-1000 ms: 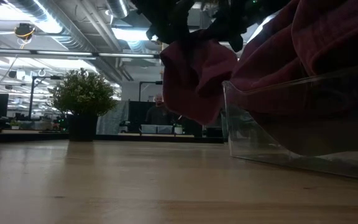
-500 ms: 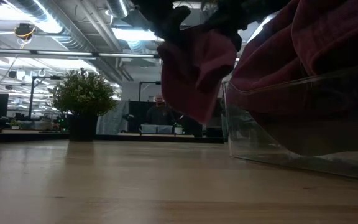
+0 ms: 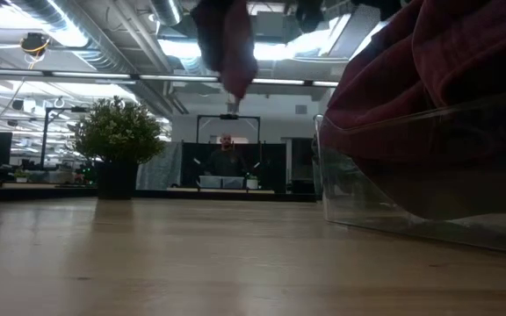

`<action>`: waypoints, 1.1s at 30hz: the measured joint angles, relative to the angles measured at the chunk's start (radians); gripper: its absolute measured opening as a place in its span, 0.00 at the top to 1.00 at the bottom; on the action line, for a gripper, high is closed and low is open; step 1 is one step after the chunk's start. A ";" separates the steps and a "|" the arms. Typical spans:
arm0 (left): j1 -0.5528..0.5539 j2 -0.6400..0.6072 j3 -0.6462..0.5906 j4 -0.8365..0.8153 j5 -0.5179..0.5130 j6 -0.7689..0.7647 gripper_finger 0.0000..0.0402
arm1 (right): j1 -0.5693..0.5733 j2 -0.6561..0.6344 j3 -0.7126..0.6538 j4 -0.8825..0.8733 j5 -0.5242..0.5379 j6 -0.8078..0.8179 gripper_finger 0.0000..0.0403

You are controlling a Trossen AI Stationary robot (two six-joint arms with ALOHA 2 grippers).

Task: Pick & Place hat
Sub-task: Put the red cap into the bottom transparent bin

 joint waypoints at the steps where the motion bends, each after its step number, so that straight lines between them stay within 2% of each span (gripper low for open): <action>1: 0.003 -0.025 0.000 0.007 0.069 -0.001 0.99 | 0.000 0.000 0.000 0.020 0.008 -0.021 0.33; 6: 0.072 -0.134 0.000 0.009 0.468 -0.058 0.99 | 0.012 0.000 0.000 0.053 0.085 -0.163 0.32; 9: 0.122 -0.176 0.000 0.016 0.592 -0.104 0.99 | 0.037 0.000 0.000 0.060 0.146 -0.248 0.32; 15: 0.211 -0.191 0.000 0.038 0.685 -0.208 0.99 | 0.110 0.000 0.000 0.067 0.282 -0.397 0.31; 24: 0.224 -0.081 0.000 0.267 0.823 -0.188 0.99 | 0.159 0.000 0.000 0.055 0.449 -0.491 0.31; 33: 0.224 -0.049 0.000 0.274 0.800 -0.262 0.99 | 0.159 0.000 0.000 -0.015 0.528 -0.645 0.31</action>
